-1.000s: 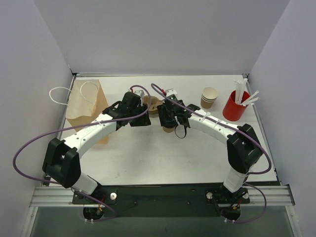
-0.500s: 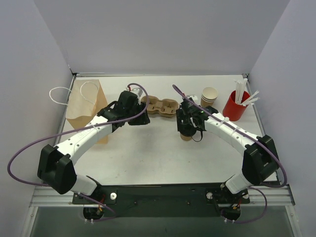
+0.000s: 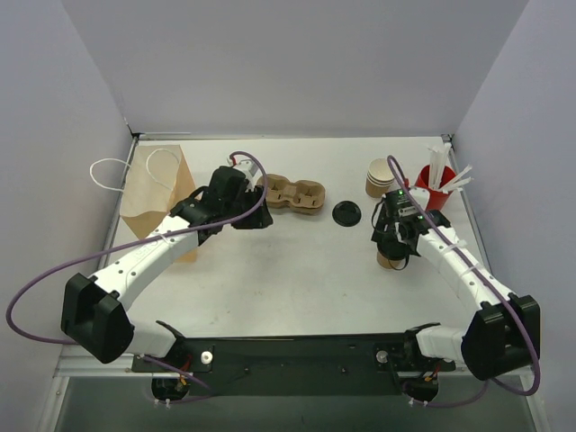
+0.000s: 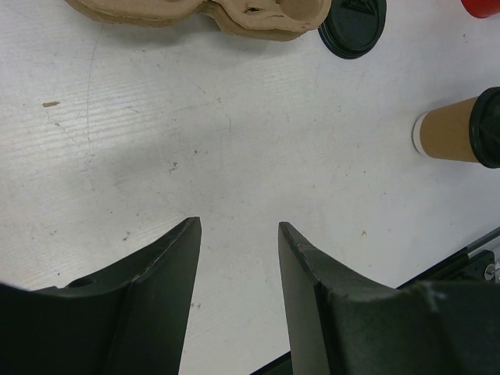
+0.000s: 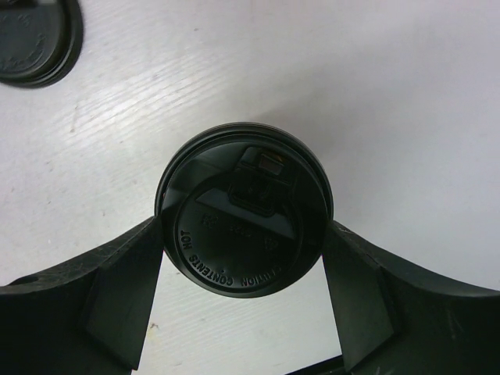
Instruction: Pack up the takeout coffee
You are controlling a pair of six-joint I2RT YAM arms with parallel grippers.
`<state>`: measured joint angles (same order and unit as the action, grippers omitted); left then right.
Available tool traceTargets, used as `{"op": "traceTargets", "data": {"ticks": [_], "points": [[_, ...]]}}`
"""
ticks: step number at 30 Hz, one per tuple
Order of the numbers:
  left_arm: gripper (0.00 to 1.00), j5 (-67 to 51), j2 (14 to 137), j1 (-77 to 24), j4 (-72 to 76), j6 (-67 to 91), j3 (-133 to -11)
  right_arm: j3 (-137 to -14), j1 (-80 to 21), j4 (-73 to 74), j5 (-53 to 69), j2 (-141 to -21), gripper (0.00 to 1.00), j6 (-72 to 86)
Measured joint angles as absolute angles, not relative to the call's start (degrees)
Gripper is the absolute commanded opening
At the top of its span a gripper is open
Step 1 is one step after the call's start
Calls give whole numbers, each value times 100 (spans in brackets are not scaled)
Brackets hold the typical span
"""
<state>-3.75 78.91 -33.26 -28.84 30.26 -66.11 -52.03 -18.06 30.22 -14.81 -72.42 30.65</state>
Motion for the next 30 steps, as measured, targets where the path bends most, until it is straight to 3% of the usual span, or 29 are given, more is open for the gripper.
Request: {"op": "traceTargets", "data": {"ticks": [14, 23, 30], "points": [[55, -460, 7808, -3321, -2869, 2965, -6479, -4493, -390, 2644, -1232, -6431, 53, 3151], [55, -460, 7795, -3321, -2862, 2956, -6442, -4390, -235, 2471, -1122, -6326, 73, 3148], [55, -458, 7789, -3317, -2864, 2954, -6431, -4392, -233, 2473, -1105, -6326, 84, 3146]]}}
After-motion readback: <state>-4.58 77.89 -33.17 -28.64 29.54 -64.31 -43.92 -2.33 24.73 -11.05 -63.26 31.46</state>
